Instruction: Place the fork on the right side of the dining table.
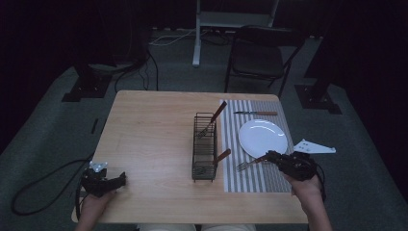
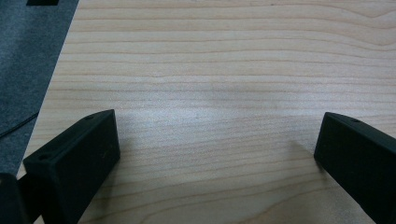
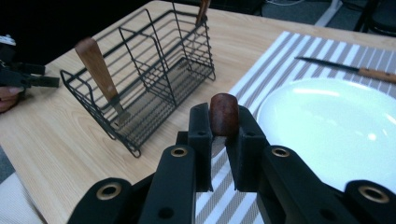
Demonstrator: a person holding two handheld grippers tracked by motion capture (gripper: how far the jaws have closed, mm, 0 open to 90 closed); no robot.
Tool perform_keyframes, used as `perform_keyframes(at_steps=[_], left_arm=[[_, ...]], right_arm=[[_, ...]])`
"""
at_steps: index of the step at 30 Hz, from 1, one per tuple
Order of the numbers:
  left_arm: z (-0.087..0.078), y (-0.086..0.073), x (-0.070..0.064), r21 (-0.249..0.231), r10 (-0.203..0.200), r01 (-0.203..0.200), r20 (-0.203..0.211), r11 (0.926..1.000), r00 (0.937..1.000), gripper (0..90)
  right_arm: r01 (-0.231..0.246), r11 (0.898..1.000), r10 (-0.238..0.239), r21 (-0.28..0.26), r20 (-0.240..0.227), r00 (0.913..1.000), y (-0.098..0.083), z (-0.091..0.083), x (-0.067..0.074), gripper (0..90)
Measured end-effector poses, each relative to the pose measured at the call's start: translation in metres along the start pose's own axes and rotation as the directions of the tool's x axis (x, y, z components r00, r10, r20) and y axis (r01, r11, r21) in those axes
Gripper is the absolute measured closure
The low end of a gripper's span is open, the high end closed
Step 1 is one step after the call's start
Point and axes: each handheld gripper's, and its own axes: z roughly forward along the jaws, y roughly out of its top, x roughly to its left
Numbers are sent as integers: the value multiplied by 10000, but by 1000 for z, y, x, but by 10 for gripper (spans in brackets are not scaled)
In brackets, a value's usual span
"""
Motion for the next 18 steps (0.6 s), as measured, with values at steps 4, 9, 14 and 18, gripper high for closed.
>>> perform_keyframes(at_steps=[4,9,14,18], left_arm=[[0,0,0,-2,-6,6,1,10000,10000,5],[0,0,0,16,6,-6,1,10000,10000,5],[0,0,0,18,0,0,-1,10000,10000,5],[0,0,0,-1,-25,25,1,10000,10000,5]], right_arm=[[-108,9999,106,78,168,9998,-9,-2,1,808],[-349,9994,348,9,476,9983,-19,-6,-1,808],[-600,9982,599,8,596,9964,-26,-8,-5,808],[-977,9951,983,-148,463,9941,-32,-10,-13,808]])
